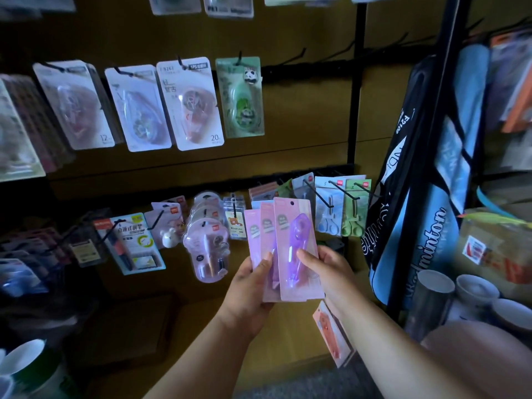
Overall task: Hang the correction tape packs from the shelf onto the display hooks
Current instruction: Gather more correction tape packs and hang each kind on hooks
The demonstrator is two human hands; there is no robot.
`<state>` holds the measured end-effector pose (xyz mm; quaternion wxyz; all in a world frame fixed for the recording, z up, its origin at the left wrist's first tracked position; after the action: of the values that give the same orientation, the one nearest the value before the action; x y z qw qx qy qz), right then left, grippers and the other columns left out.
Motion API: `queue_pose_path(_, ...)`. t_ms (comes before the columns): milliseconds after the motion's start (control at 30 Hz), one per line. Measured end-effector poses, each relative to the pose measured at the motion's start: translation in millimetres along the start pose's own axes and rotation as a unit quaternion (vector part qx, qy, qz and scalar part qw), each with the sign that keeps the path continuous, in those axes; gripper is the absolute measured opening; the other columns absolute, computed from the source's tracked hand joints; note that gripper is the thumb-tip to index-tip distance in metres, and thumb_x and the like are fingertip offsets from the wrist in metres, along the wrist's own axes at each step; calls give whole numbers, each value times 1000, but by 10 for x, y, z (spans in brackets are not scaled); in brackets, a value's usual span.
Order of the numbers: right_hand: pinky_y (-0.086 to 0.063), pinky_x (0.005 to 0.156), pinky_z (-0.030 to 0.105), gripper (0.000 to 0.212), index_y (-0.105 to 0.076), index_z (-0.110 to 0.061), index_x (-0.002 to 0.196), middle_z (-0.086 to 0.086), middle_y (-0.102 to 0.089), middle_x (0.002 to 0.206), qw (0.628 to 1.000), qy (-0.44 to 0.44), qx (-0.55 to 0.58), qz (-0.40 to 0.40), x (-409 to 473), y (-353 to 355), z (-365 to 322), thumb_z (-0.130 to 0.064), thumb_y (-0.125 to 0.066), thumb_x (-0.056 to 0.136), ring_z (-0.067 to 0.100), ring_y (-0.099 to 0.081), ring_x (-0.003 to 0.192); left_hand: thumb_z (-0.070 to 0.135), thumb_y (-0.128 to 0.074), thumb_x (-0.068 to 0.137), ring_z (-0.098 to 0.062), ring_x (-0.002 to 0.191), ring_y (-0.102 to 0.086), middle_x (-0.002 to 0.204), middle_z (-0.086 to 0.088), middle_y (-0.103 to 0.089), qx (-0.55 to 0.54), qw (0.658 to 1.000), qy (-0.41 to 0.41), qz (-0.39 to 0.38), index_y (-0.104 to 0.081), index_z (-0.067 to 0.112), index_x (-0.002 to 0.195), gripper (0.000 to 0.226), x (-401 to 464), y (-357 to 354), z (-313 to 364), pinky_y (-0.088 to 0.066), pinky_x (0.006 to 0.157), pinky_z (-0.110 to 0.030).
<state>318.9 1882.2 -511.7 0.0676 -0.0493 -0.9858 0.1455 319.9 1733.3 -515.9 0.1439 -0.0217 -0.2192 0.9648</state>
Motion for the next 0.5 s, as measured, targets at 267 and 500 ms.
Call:
queue_pose_path(267, -55, 65, 30, 11, -71, -11, 94, 8, -75, 86, 999, 34, -12, 10, 81, 54, -212, -17, -69, 85, 20, -71, 75, 14, -63, 88, -37, 106, -69, 128, -21, -65, -80, 997, -2, -23, -56, 11, 134, 46, 56, -110, 189, -60, 79, -48)
queue_pose_path(500, -51, 83, 42, 9, -71, -12, 86, 12, -73, 87, 994, 92, -54, 22, 337, 47, -685, -19, -73, 82, 25, -67, 82, 13, -66, 82, -36, 105, -69, 123, -19, -69, -53, 998, -38, -13, -57, 13, 132, 51, 120, -196, 486, -60, 74, -43)
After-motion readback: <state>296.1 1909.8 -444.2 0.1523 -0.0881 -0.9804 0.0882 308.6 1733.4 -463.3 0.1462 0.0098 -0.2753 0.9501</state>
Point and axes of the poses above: each hand's wrist, its own x-axis towards the middle knuckle, its own y-axis out of the back of the hand, z = x × y, the point moved 4 cm from there along x, towards the middle knuckle
